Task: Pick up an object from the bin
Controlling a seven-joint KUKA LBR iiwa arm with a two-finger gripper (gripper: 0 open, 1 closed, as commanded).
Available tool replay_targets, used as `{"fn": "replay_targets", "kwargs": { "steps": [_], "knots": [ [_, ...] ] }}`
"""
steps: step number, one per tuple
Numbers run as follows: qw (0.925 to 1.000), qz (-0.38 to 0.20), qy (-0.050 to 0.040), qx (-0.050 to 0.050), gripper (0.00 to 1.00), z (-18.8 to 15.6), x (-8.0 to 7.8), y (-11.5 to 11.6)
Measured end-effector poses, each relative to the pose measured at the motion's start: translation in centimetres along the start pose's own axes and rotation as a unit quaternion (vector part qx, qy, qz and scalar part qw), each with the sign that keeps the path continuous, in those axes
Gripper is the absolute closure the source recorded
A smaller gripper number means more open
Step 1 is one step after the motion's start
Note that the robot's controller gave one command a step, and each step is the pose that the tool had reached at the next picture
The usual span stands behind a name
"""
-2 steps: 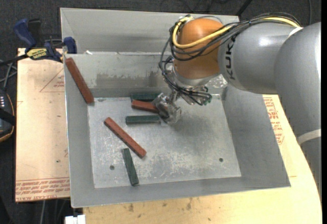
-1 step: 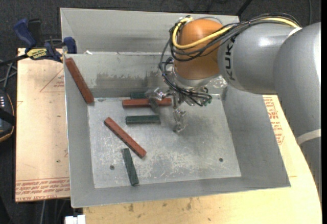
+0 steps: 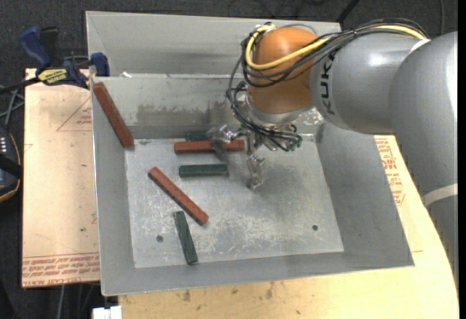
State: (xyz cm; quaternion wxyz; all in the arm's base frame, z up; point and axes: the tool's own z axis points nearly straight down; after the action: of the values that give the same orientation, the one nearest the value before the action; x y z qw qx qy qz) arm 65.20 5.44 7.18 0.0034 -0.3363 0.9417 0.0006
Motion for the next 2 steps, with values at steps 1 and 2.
{"fn": "replay_targets", "kwargs": {
  "steps": [1, 2],
  "knots": [
    [0.9992, 0.041, 0.0011, -0.001, 1.0, -0.76, -4.24, 5.35],
    [0.9992, 0.041, 0.0012, -0.001, 0.0, -0.76, -4.22, 5.32]
  ]
}}
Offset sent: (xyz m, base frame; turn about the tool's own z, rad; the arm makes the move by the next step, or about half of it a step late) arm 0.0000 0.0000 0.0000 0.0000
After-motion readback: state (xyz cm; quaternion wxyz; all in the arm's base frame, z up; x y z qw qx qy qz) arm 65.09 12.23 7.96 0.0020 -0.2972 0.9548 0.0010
